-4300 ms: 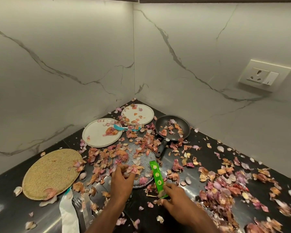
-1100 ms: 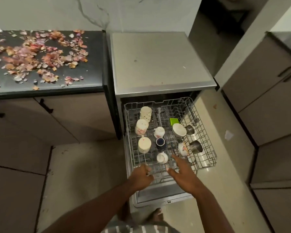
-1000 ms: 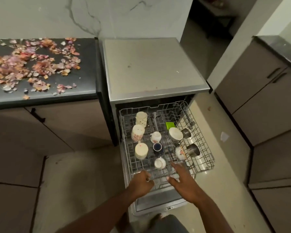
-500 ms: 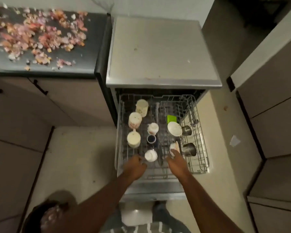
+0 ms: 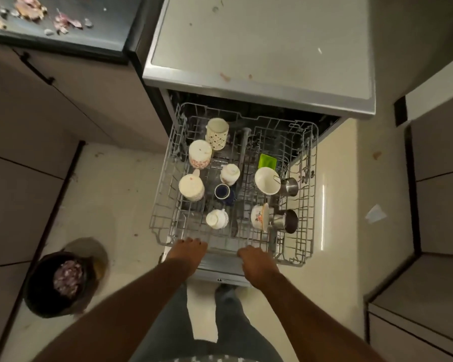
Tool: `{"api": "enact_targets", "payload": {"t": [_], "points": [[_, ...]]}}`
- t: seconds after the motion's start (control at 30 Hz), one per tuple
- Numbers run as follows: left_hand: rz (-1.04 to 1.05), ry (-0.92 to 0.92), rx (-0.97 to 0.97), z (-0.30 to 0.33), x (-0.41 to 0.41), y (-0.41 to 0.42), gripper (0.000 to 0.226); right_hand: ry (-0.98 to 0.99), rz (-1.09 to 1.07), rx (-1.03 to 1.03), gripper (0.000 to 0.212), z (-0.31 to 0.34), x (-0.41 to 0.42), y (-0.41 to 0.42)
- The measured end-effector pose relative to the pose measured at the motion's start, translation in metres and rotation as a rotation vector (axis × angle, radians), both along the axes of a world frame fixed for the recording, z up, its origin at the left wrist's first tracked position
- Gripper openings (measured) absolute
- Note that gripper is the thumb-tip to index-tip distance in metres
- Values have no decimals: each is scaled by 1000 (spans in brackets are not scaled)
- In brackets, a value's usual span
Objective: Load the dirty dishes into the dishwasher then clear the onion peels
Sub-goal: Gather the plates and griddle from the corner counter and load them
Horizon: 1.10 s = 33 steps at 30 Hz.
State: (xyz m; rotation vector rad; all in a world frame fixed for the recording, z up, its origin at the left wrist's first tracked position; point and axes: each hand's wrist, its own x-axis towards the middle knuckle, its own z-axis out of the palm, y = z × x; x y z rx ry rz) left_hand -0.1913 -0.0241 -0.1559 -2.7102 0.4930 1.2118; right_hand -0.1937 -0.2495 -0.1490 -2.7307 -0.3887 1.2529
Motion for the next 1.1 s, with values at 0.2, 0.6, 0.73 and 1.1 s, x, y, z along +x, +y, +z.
{"api": "enact_targets", "payload": {"t": [0.2, 0.6, 0.73, 1.1], "points": [[-159, 6, 8, -2, 25, -4, 49, 1, 220, -43, 39, -7, 26, -2], [-172, 178, 19, -7, 72, 14, 71, -65, 283, 98, 31, -16, 76, -10], [-114, -112, 8, -12, 88, 10, 77, -188, 271, 66, 32, -11, 123, -20], [331, -374, -230, -11, 149, 6, 79, -643, -8, 303, 26, 60, 259, -5]]}}
